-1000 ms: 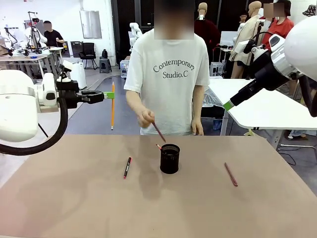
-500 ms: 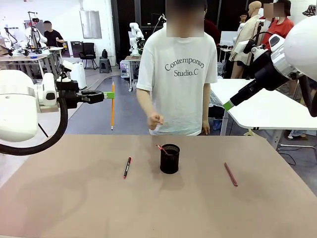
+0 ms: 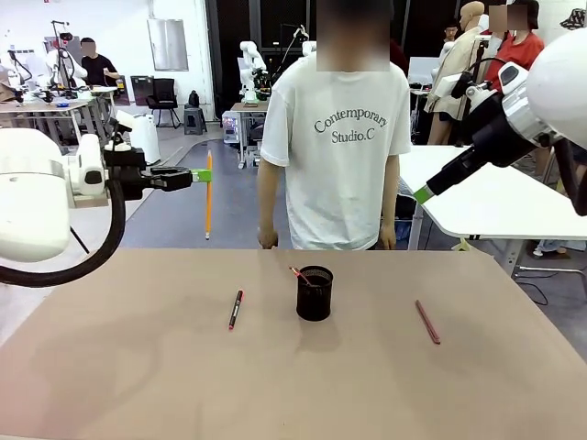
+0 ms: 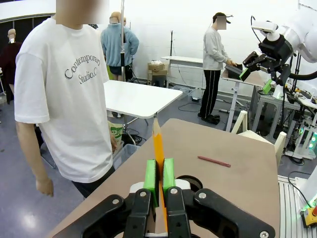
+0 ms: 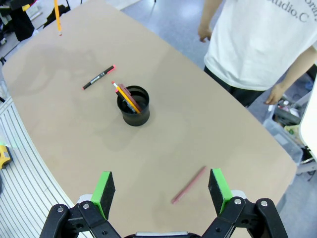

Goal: Place the pens into the pen holder.
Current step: Pick up a writing instrument from the table and place it into the Pen holder.

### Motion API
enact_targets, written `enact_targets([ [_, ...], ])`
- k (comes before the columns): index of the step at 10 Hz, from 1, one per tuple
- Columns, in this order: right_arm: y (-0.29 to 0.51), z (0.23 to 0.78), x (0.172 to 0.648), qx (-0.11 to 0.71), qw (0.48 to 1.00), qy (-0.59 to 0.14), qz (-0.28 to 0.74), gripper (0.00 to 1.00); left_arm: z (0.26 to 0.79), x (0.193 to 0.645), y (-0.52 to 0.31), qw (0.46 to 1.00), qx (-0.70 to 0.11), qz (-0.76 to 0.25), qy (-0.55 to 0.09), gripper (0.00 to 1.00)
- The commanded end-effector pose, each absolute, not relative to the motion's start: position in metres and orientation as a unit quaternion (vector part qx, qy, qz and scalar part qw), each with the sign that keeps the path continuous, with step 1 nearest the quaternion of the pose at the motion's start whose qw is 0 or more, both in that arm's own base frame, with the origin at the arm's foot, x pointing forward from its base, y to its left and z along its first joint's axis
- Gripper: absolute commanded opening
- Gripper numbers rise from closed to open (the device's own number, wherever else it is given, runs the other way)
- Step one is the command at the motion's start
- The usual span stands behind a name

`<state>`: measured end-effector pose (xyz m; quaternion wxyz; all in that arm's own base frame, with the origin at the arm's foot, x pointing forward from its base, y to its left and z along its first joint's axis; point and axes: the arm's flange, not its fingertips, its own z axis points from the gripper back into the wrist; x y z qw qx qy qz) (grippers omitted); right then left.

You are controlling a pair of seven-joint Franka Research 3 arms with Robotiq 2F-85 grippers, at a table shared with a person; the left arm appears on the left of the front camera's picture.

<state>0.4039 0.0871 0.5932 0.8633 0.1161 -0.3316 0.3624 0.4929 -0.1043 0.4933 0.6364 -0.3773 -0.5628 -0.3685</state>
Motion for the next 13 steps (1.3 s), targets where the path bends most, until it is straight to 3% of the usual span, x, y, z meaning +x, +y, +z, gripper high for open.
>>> enact_targets([
  [1,0.086,0.593,0.404,0.121,0.862,-0.333,0.363,1.0,0.496,0.495,-0.104,0.632,-0.38,-0.37,-0.565,0.0],
  [7,0.086,0.593,0.404,0.121,0.862,-0.333,0.363,1.0,0.485,0.5,-0.125,0.628,-0.399,-0.382,-0.548,0.0],
  [10,0.086,0.593,0.404,0.121,0.862,-0.333,0.363,1.0,0.475,0.507,-0.186,0.575,-0.406,-0.414,-0.577,0.0],
  [13,0.086,0.593,0.404,0.121,0.862,-0.333,0.363,1.0,0.457,0.507,-0.239,0.525,-0.443,-0.46,-0.563,0.0],
])
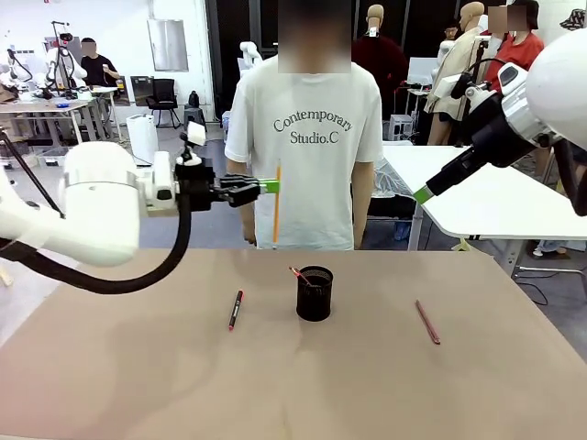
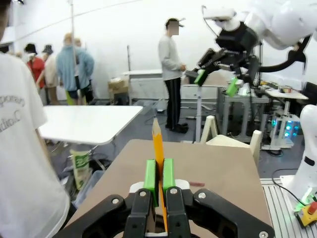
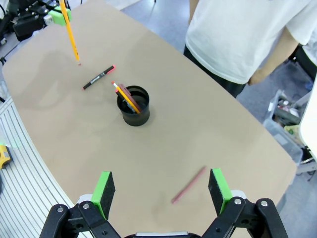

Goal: Place the pens into the pen holder.
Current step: Pick up a writing instrument from the table and place it into the Pen holder.

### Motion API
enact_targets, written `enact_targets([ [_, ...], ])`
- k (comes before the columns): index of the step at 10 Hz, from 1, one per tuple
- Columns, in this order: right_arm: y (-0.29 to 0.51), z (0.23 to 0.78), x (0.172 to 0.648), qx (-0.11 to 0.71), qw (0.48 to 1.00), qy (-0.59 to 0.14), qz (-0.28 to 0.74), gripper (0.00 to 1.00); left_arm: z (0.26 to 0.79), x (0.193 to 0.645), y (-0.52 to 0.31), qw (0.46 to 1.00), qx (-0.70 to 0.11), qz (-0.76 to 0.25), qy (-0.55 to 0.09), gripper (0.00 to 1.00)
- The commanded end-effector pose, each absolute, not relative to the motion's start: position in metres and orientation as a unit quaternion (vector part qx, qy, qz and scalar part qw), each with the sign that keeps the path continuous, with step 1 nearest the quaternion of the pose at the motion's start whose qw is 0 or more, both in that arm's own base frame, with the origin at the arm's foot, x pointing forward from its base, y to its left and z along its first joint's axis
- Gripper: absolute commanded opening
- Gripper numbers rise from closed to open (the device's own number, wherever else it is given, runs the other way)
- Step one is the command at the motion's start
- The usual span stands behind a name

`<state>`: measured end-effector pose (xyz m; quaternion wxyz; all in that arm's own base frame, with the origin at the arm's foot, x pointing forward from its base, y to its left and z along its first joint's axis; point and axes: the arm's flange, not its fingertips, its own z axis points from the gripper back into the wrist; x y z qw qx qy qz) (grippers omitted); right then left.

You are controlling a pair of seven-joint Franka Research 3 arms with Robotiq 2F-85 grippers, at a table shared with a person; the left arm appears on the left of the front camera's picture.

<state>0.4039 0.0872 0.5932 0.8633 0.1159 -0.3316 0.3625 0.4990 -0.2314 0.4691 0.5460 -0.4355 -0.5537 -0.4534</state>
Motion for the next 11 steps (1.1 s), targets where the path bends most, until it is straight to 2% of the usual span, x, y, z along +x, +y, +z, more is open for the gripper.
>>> enact_targets([
  [1,0.086,0.593,0.404,0.121,0.862,-0.333,0.363,1.0,0.45,0.51,-0.253,0.509,-0.452,-0.472,-0.56,0.0],
  [4,0.086,0.593,0.404,0.121,0.862,-0.333,0.363,1.0,0.426,0.521,-0.284,0.486,-0.476,-0.484,-0.551,0.0],
  [5,0.086,0.593,0.404,0.121,0.862,-0.333,0.363,1.0,0.419,0.526,-0.291,0.474,-0.457,-0.482,-0.578,0.0],
  [6,0.086,0.593,0.404,0.121,0.862,-0.333,0.363,1.0,0.417,0.526,-0.291,0.465,-0.474,-0.475,-0.577,0.0],
  [7,0.086,0.593,0.404,0.121,0.862,-0.333,0.363,1.0,0.42,0.518,-0.287,0.494,-0.467,-0.487,-0.549,0.0],
  [9,0.086,0.593,0.404,0.121,0.862,-0.333,0.363,1.0,0.42,0.518,-0.287,0.494,-0.467,-0.487,-0.549,0.0],
  [11,0.086,0.593,0.404,0.121,0.862,-0.333,0.363,1.0,0.418,0.517,-0.295,0.463,-0.467,-0.48,-0.581,0.0],
])
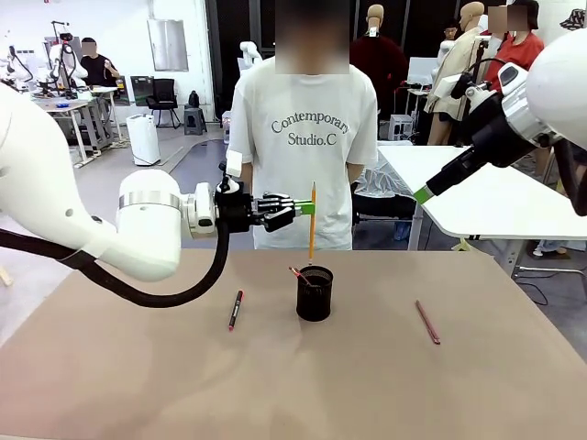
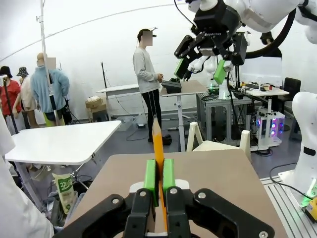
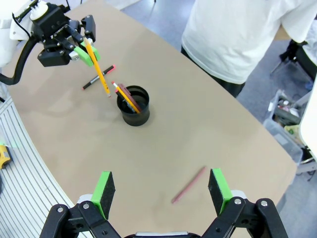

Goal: Place the pens into the pen holder.
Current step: Pick up a writing instrument from the table and place it into the Pen holder.

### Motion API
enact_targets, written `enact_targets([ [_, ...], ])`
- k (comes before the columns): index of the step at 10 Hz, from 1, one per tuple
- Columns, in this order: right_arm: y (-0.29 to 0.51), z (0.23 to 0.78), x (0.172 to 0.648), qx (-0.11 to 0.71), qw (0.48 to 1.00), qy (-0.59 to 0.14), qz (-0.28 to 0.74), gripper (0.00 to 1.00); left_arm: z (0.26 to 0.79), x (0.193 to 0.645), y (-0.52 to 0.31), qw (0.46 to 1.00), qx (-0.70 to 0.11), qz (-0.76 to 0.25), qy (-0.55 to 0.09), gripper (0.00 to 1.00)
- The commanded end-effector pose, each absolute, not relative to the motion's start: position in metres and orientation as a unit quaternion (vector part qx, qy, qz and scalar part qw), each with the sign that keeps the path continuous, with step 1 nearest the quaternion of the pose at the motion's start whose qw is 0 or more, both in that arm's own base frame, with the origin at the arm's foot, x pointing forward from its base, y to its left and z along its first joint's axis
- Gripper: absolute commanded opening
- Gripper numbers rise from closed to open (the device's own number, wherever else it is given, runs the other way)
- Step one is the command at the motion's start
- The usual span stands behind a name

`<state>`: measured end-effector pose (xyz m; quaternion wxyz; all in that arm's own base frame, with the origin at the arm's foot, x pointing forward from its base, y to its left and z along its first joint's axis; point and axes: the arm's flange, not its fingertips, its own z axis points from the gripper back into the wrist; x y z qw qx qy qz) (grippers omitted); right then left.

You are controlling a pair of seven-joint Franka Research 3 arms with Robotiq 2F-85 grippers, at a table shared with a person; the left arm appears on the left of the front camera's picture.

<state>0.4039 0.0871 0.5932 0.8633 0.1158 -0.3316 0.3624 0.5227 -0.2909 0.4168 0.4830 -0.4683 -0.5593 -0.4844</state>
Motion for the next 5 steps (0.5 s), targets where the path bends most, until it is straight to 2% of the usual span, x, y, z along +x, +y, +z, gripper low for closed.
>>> enact_targets([
  [1,0.086,0.593,0.404,0.121,0.862,-0.333,0.363,1.0,0.407,0.529,-0.3,0.466,-0.466,-0.48,-0.578,0.0],
  [5,0.086,0.593,0.404,0.121,0.862,-0.333,0.363,1.0,0.374,0.563,-0.305,0.457,-0.47,-0.489,-0.575,0.0],
])
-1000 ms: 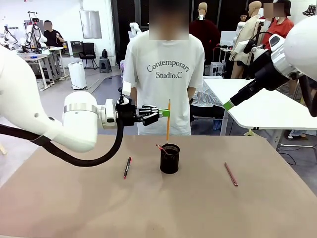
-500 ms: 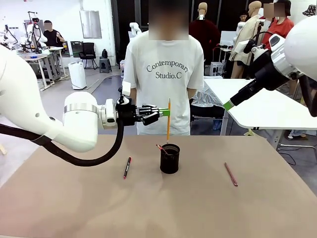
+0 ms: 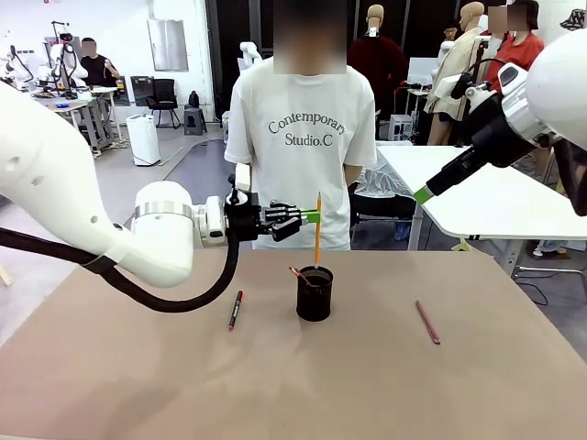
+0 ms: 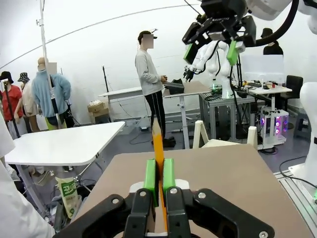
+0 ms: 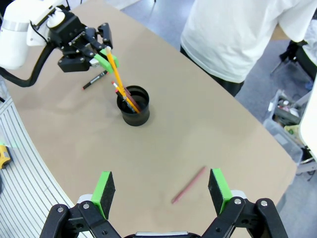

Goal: Place the pens into the pen holder.
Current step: Pick up a writing instrument from the table and place it into the Pen holder.

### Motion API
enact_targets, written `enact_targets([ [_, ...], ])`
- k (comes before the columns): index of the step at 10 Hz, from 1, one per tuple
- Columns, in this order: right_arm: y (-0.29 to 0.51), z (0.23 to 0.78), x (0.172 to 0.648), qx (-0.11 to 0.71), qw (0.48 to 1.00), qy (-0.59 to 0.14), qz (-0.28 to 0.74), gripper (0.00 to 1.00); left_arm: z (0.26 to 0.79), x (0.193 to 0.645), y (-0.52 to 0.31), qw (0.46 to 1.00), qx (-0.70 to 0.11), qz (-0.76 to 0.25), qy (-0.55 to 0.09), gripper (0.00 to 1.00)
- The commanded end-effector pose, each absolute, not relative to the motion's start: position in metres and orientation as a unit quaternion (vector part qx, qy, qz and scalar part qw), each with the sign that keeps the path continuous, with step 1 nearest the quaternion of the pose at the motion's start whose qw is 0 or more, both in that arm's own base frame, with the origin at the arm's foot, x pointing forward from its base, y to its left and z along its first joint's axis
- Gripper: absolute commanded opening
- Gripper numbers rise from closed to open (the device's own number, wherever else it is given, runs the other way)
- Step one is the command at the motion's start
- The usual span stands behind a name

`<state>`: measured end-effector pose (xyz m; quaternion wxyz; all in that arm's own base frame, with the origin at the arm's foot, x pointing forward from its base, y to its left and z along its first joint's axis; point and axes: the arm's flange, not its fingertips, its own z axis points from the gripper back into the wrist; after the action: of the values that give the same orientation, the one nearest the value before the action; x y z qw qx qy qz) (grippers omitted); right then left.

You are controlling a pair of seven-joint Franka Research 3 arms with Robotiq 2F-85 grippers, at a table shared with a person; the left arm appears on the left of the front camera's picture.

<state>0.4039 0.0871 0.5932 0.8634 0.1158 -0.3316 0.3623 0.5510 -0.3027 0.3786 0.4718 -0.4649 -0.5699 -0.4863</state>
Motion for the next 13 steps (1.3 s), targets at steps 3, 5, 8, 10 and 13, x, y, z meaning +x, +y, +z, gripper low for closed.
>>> enact_targets([
  [3,0.086,0.593,0.404,0.121,0.862,-0.333,0.363,1.0,0.347,0.573,-0.307,0.457,-0.477,-0.487,-0.572,0.0],
  [5,0.086,0.593,0.404,0.121,0.862,-0.333,0.363,1.0,0.334,0.579,-0.306,0.446,-0.484,-0.49,-0.572,0.0],
  [8,0.086,0.593,0.404,0.121,0.862,-0.333,0.363,1.0,0.332,0.578,-0.307,0.447,-0.489,-0.488,-0.569,0.54],
  [10,0.086,0.593,0.404,0.121,0.862,-0.333,0.363,1.0,0.335,0.576,-0.307,0.446,-0.49,-0.489,-0.567,0.93],
  [13,0.086,0.593,0.404,0.121,0.862,-0.333,0.363,1.0,0.339,0.571,-0.307,0.449,-0.489,-0.495,-0.561,1.0],
])
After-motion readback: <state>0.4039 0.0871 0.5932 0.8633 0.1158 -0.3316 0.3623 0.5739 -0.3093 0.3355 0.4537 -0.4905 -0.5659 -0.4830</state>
